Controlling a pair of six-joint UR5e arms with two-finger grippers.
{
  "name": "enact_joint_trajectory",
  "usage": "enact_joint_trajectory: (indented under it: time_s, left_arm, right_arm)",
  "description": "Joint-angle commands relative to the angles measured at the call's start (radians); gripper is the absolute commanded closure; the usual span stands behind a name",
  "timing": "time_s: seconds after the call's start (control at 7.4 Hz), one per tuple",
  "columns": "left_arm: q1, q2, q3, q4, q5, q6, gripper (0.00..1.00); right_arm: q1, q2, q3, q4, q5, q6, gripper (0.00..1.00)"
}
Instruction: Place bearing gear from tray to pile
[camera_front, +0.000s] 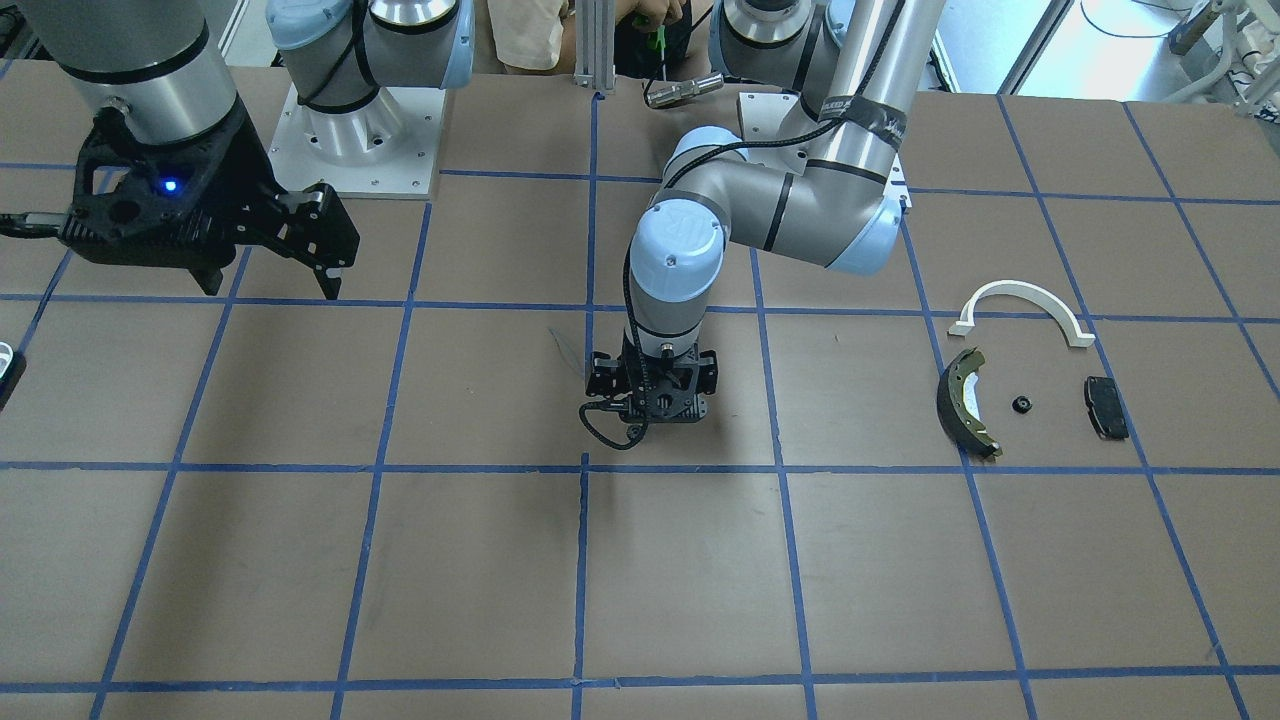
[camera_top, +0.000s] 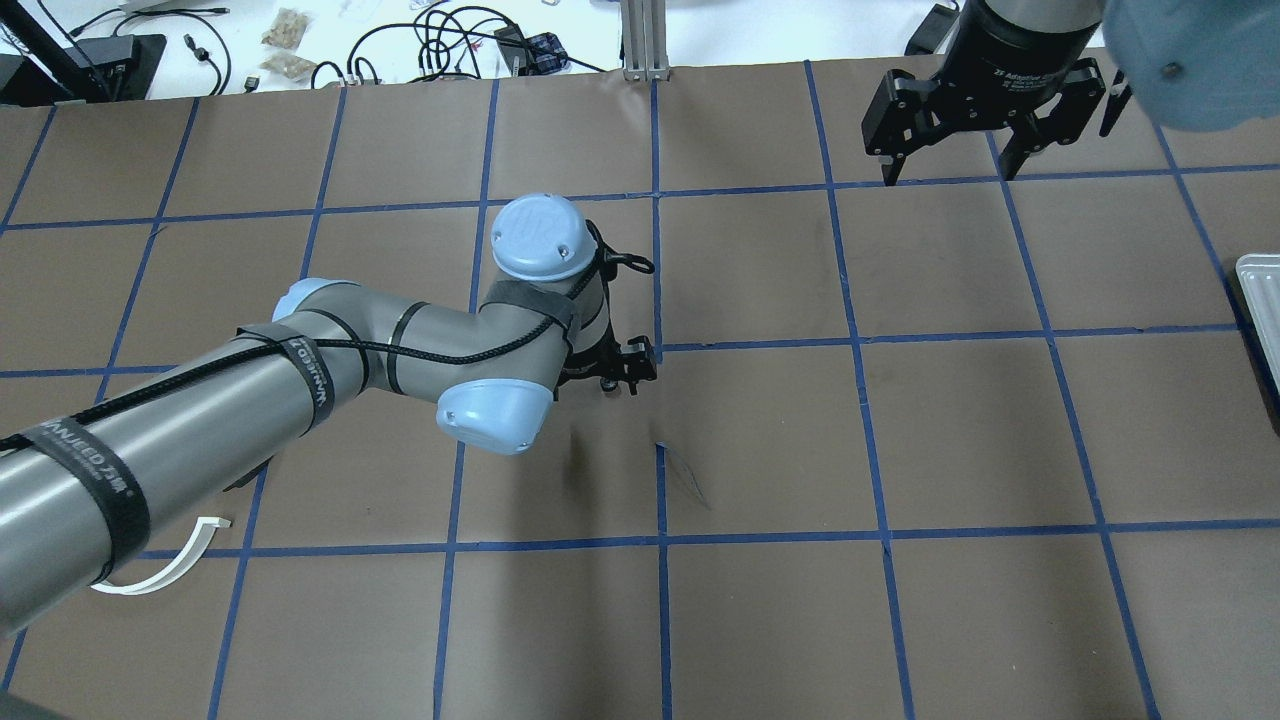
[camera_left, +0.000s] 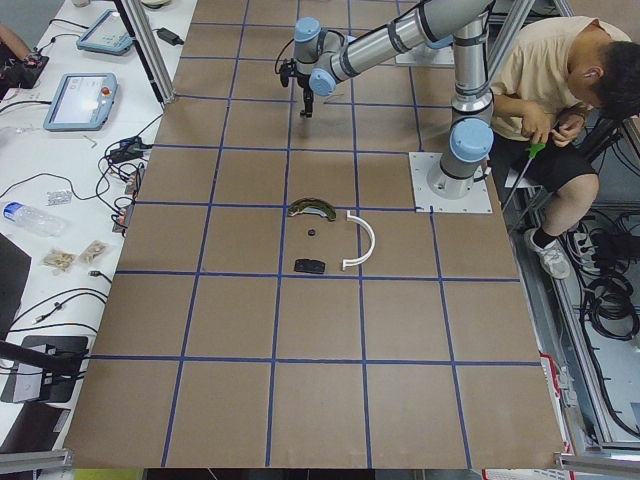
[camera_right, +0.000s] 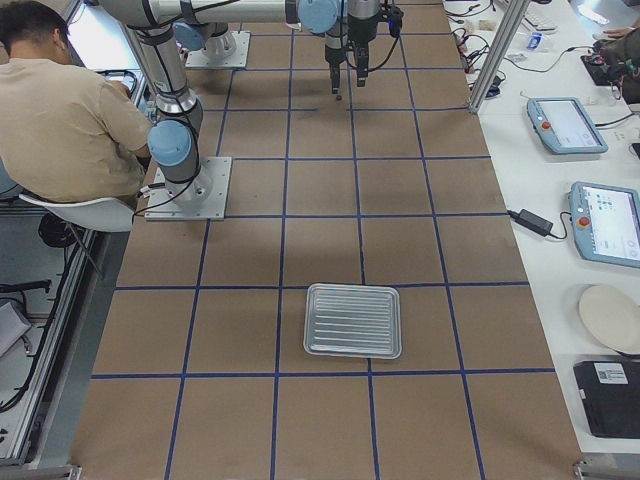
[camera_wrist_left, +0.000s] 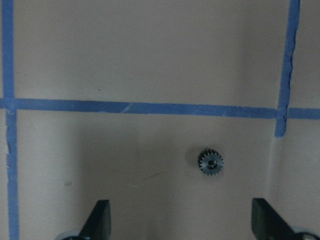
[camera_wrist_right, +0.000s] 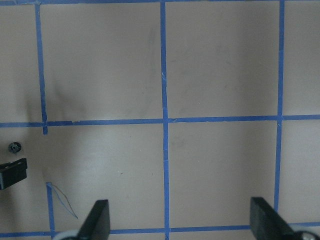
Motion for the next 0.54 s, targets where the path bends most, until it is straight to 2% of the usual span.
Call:
enact_joint_trajectory:
  time_s: [0.0, 0.27, 0.41]
  left_arm:
    - [-0.028, -0.056, -0.005, 0.099, 0.002, -0.016, 0.00]
    - [-0.028, -0.058, 0.012, 0.139, 0.011, -0.004, 0.00]
    - [-0.028, -0.060, 0.031, 0.136, 0.029, -0.004, 0.00]
  right_arm:
    - [0.002, -0.005, 0.010, 0.027, -0.002, -0.029, 0.00]
    - [-0.005, -0.014, 0.026, 0.000, -0.010, -0.069, 0.00]
    - [-0.009, -0.014, 0.032, 0.009, -0.042, -0.109, 0.00]
